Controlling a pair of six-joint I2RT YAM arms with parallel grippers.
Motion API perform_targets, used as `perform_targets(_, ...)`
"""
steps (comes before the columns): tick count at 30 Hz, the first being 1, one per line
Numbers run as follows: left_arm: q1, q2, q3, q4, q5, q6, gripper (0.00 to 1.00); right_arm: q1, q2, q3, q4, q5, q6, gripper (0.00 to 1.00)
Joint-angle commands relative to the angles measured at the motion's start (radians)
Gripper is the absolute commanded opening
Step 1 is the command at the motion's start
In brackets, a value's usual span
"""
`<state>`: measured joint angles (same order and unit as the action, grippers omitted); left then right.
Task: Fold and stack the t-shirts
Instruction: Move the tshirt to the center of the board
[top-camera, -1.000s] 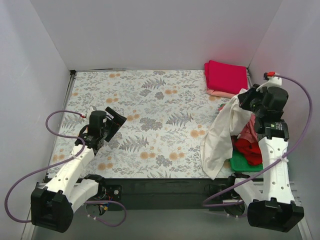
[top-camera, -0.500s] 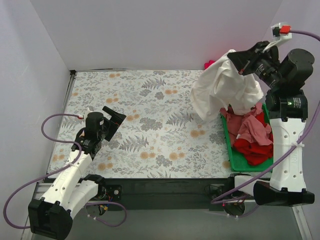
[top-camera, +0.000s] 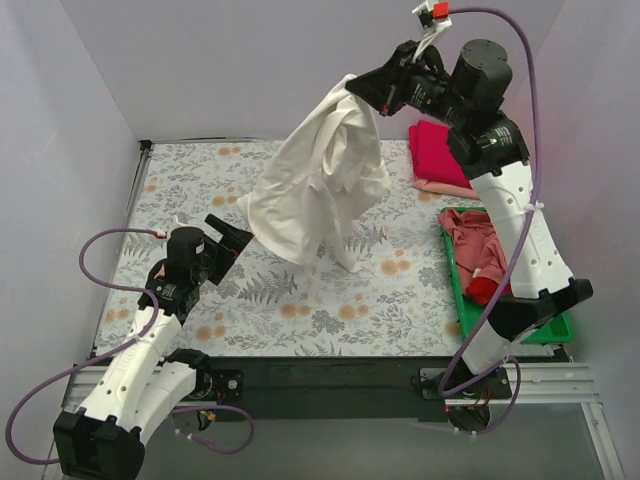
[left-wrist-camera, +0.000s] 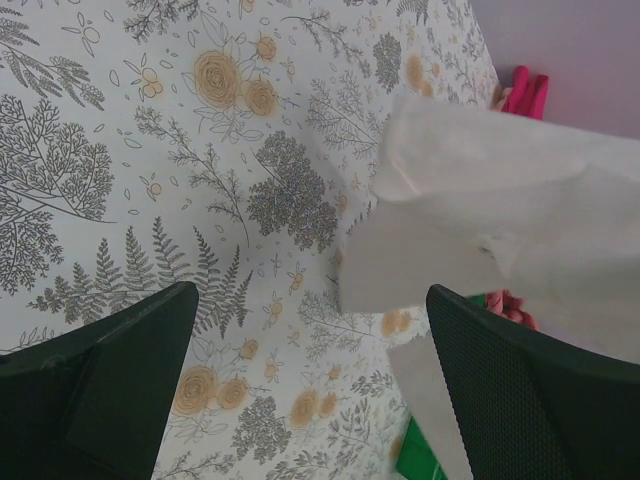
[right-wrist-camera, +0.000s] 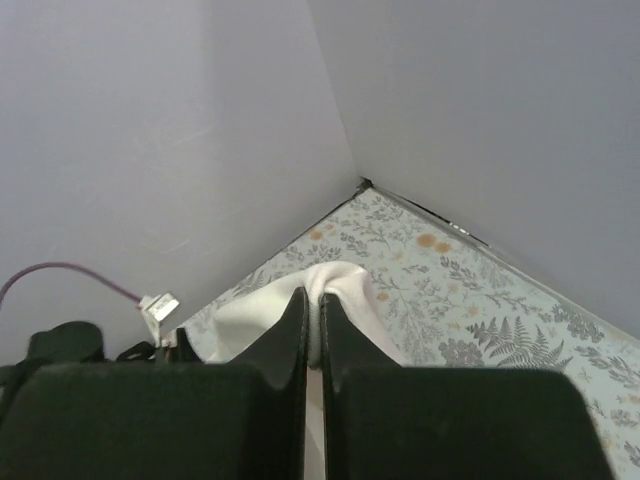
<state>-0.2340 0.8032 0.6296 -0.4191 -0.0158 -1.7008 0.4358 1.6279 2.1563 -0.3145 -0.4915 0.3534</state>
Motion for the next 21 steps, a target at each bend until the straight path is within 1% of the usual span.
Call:
perform_targets(1, -0.005, -0.036, 0.032, -0.050, 0.005, 0.023, 0.98, -0.005, -0.026, -0.156, 0.049, 0.176, 0.018, 0.01)
perform_targets(3, -0.005, -0.038, 0.019, -0.055, -0.003, 0.024, 0.98, -0.006, -0.048, -0.280, 0.048, 0.275, 0.001, 0.01)
perform_targets(4, -0.005, -0.027, 0.016, -0.055, -0.001, 0.024, 0.98, -0.009, -0.059, -0.415, 0.051, 0.353, 0.004, 0.01)
perform_targets(6, -0.005, -0.009, 0.002, -0.058, 0.013, 0.027, 0.98, -0.016, -0.050, -0.524, 0.051, 0.387, -0.001, 0.01)
perform_targets(7, -0.005, 0.014, -0.002, -0.058, 0.014, 0.032, 0.98, -0.026, -0.016, -0.561, 0.051, 0.408, 0.002, 0.01)
perform_targets(8, -0.005, 0.030, -0.007, -0.058, 0.014, 0.033, 0.98, -0.035, 0.006, -0.611, 0.043, 0.409, 0.004, 0.14)
perform_targets(10, -0.005, 0.056, -0.014, -0.053, 0.060, 0.046, 0.98, -0.063, 0.085, -0.622, 0.014, 0.395, -0.001, 0.31)
perform_targets(11, -0.005, 0.086, -0.014, -0.052, 0.071, 0.049, 0.98, -0.071, 0.107, -0.618, -0.015, 0.390, -0.007, 0.43)
perform_targets(13, -0.005, 0.114, -0.030, -0.035, 0.112, 0.056, 0.98, -0.084, 0.127, -0.628, -0.024, 0.416, -0.025, 0.53)
perform_targets(14, -0.005, 0.137, -0.042, -0.021, 0.134, 0.065, 0.98, -0.085, 0.122, -0.639, -0.026, 0.433, -0.031, 0.61)
perform_targets(16, -0.008, 0.159, -0.083, 0.041, 0.195, 0.085, 0.98, -0.083, 0.093, -0.684, -0.024, 0.484, -0.051, 0.67)
perform_targets(17, -0.010, 0.168, -0.099, 0.064, 0.247, 0.098, 0.98, -0.085, 0.080, -0.700, -0.024, 0.488, -0.054, 0.70)
perform_targets(18, -0.016, 0.183, -0.132, 0.113, 0.272, 0.101, 0.98, -0.083, 0.063, -0.755, -0.023, 0.514, -0.060, 0.71)
perform_targets(20, -0.047, 0.201, -0.156, 0.155, 0.310, 0.105, 0.98, -0.085, -0.002, -0.834, -0.014, 0.548, -0.068, 0.73)
perform_targets(21, -0.065, 0.220, -0.165, 0.178, 0.309, 0.107, 0.98, -0.085, -0.026, -0.922, 0.001, 0.563, -0.068, 0.73)
